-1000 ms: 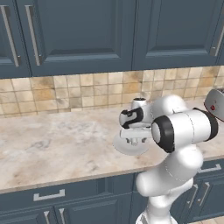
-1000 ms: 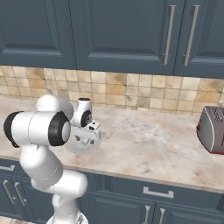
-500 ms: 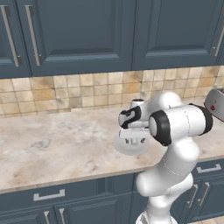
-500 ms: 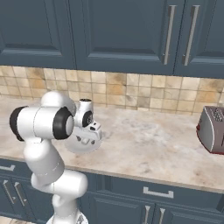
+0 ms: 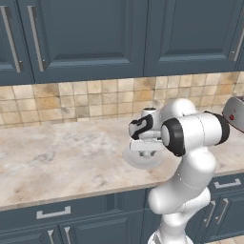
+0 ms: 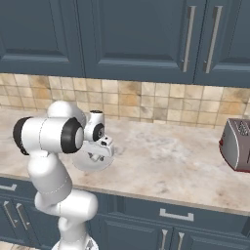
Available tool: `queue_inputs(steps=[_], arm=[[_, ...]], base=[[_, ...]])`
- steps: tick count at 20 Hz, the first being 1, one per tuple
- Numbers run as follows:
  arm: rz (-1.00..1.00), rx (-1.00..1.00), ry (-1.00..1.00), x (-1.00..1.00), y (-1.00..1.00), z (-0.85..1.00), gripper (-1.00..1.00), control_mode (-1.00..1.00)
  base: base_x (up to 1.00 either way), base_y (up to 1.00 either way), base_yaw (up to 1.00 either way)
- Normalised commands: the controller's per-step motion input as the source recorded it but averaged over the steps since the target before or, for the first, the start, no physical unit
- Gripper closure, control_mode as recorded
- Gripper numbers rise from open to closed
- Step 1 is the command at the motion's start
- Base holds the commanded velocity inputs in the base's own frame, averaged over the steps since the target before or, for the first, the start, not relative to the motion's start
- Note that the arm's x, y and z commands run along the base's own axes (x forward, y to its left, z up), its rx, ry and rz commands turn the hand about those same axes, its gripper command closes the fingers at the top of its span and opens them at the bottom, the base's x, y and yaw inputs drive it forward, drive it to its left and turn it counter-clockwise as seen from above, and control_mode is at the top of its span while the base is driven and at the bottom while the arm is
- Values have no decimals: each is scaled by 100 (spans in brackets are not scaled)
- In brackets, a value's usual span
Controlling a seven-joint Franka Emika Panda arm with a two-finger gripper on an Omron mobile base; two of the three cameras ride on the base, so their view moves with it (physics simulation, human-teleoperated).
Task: Pick up the marshmallow and place it in the cup of hot chocolate on the dining counter.
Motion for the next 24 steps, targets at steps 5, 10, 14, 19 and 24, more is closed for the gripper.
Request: queue_inputs(steps=[5,10,14,19,24], arm=[[0,0,0,0,0,-2,100,-100],[0,0,-2,-12,0,0,100,-100],[0,0,-30,-66,0,13,100,-100],[0,2,-20,-50,0,44,100,-100],[0,1,-16,-43,0,90,100,-100]], base=[[0,0,0],[0,0,0],[0,0,0],[0,0,0],[0,0,0]])
